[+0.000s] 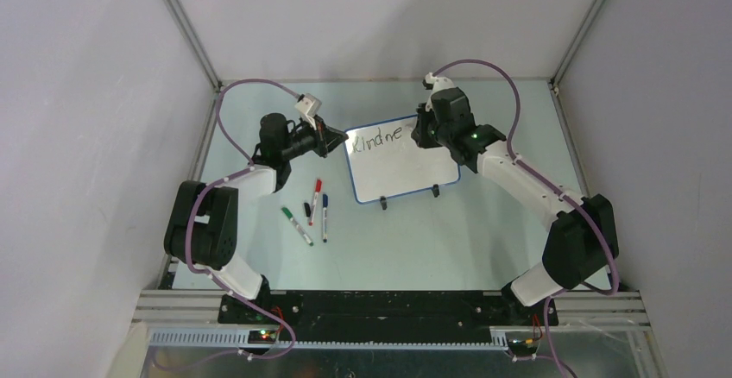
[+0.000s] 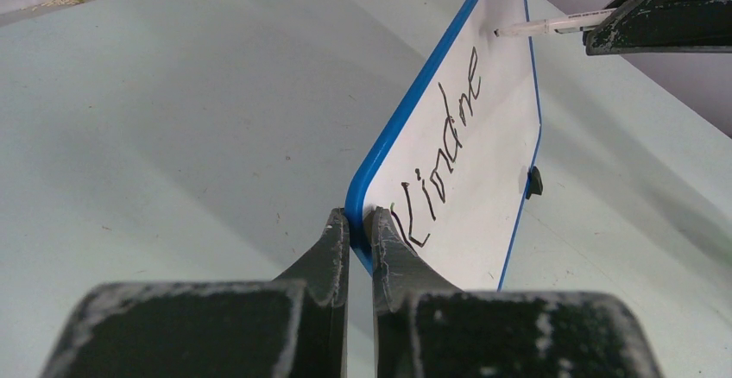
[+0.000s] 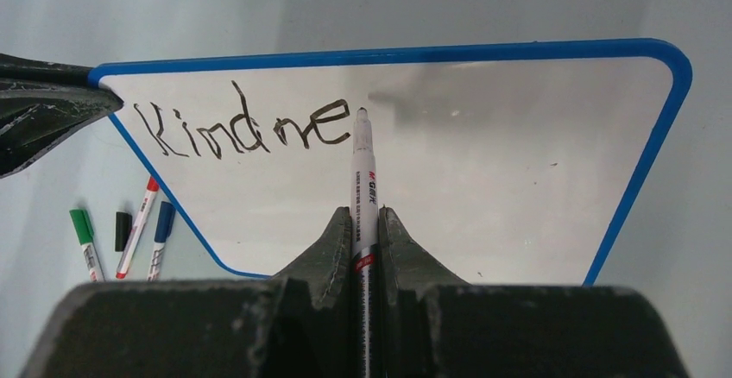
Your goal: Write a sentence on the whiteboard
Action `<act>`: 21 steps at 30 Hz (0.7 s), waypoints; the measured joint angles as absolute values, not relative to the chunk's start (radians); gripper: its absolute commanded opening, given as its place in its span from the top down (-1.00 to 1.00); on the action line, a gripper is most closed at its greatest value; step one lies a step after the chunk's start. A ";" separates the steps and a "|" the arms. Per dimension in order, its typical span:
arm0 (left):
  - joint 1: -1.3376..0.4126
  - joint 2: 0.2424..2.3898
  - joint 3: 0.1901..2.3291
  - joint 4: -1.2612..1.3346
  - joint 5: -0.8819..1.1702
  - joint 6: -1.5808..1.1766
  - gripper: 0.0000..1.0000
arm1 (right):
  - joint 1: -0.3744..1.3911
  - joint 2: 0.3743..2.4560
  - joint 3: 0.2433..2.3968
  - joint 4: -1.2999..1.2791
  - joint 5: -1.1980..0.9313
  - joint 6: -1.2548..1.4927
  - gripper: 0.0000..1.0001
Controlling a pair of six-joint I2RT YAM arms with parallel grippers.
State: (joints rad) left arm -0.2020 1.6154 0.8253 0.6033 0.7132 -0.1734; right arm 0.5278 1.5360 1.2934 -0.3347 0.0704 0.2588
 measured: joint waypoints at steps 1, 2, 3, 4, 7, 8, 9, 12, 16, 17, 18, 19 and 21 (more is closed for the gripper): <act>-0.202 1.615 0.825 0.603 0.713 -0.173 1.00 | 0.528 1.536 1.293 -0.331 0.072 0.259 1.00; -0.202 1.615 0.825 0.603 0.713 -0.173 1.00 | 0.528 1.536 1.293 -0.327 0.075 0.259 1.00; -0.202 1.615 0.825 0.603 0.713 -0.173 1.00 | 0.528 1.537 1.293 -0.324 0.076 0.259 1.00; -0.202 1.615 0.825 0.603 0.713 -0.173 1.00 | 0.528 1.539 1.293 -0.321 0.082 0.259 1.00; -0.202 1.615 0.825 0.603 0.713 -0.173 1.00 | 0.528 1.546 1.294 -0.316 0.090 0.259 1.00; -0.202 1.615 0.825 0.603 0.713 -0.173 1.00 | 0.528 1.548 1.293 -0.316 0.091 0.260 1.00; -0.202 1.615 0.825 0.603 0.713 -0.173 1.00 | 0.528 1.551 1.293 -0.316 0.092 0.260 1.00; -0.202 1.615 0.825 0.603 0.713 -0.173 1.00 | 0.528 1.555 1.293 -0.315 0.098 0.261 1.00; -0.202 1.615 0.826 0.603 0.713 -0.172 1.00 | 0.528 1.562 1.293 -0.315 0.102 0.261 1.00; -0.202 1.615 0.825 0.603 0.713 -0.172 1.00 | 0.528 1.563 1.293 -0.315 0.102 0.261 1.00; -0.202 1.615 0.825 0.603 0.713 -0.172 1.00 | 0.528 1.563 1.293 -0.315 0.102 0.261 1.00; -0.202 1.615 0.825 0.603 0.713 -0.172 1.00 | 0.528 1.563 1.293 -0.314 0.102 0.261 1.00; -0.202 1.615 0.825 0.603 0.713 -0.172 1.00 | 0.528 1.563 1.293 -0.313 0.102 0.261 1.00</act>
